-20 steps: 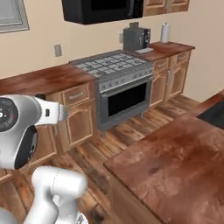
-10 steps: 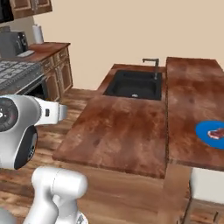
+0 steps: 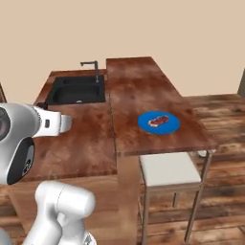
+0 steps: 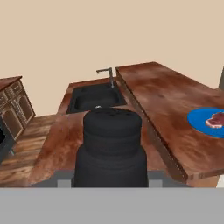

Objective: Retrieve the shaker from the cabinet and place it next the steak on a plate on the dining table.

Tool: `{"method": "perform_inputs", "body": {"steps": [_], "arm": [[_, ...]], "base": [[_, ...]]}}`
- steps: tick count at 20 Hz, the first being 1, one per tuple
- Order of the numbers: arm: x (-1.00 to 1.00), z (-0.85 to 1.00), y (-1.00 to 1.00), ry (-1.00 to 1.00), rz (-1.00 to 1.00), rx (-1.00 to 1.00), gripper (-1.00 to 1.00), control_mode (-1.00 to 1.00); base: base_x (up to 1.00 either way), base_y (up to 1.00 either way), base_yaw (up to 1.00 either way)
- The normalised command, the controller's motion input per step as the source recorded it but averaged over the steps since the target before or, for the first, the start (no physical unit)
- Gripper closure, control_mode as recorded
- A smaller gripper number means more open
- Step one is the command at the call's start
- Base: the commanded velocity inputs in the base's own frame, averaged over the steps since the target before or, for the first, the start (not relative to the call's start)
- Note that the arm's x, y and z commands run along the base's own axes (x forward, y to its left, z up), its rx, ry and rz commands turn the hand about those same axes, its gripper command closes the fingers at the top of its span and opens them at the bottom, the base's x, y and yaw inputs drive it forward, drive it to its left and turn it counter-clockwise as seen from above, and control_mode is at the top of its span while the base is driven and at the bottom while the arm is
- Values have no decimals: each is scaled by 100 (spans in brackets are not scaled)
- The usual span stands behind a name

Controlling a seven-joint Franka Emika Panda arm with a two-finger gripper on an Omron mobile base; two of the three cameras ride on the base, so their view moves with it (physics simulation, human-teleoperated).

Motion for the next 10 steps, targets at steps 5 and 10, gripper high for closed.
{"method": "perform_inputs", "body": {"steps": [5, 10], "arm": [[0, 0, 0, 0, 0, 0, 100, 100], [0, 0, 0, 0, 0, 0, 100, 100]], "base": [[7, -100, 10], [13, -100, 13]]}}
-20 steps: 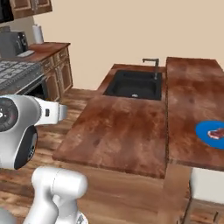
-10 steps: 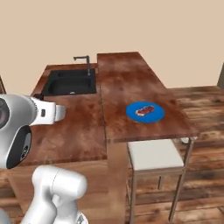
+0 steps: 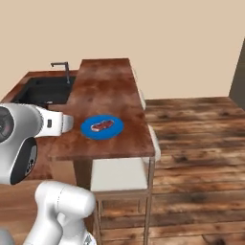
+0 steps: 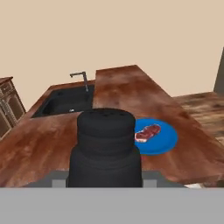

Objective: Retrieve the shaker from the cabinet and place it next the steak on a plate on the dining table.

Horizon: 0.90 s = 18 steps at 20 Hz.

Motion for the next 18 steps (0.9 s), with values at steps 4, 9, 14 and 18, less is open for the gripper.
{"method": "perform_inputs", "body": {"steps": [4, 9, 14, 18], "arm": [[0, 0, 0, 0, 0, 0, 100, 100], [0, 0, 0, 0, 0, 0, 100, 100], [0, 0, 0, 0, 0, 0, 100, 100], [0, 0, 0, 0, 0, 0, 100, 100]], "base": [[52, -100, 20], [71, -98, 29], [60, -63, 44], [51, -1, 41]]}}
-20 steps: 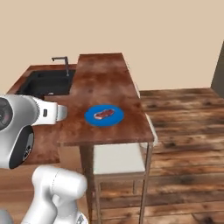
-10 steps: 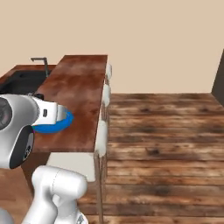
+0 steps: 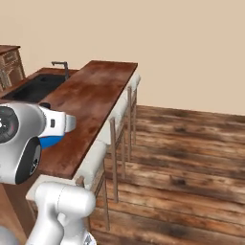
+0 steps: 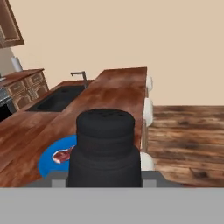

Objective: Retrieve the shaker from the cabinet and place it next the steak on a plate on the dining table.

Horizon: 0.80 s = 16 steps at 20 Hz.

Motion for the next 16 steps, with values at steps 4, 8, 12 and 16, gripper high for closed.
{"method": "perform_inputs", "body": {"steps": [4, 8, 12, 16], "arm": [[0, 0, 0, 0, 0, 0, 100, 100], [0, 0, 0, 0, 0, 0, 100, 100], [0, 0, 0, 0, 0, 0, 100, 100], [0, 0, 0, 0, 0, 0, 100, 100]], "base": [[35, 34, 20], [36, 52, 8], [29, 93, -34], [2, 99, -56]]}}
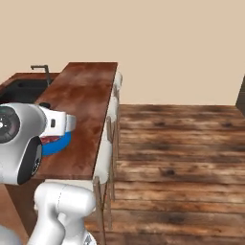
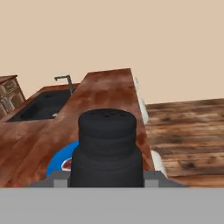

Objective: Retrieve the shaker from the cabinet and place it next the steak on a plate on the dining table.

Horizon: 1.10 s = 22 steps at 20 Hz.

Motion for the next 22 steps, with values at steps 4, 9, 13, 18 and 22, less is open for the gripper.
{"method": "perform_inputs", "body": {"steps": [4, 9, 13, 18, 22], "arm": [[0, 0, 0, 0, 0, 0, 100, 100], [0, 0, 0, 0, 0, 0, 100, 100], [23, 0, 2, 2, 22, -3, 100, -100], [30, 0, 14, 1, 46, -5, 100, -100], [17, -18, 34, -3, 57, -2, 100, -100]], "base": [[0, 94, -45], [13, 59, -4], [6, 3, 4], [0, 0, 0], [0, 0, 0]]}}
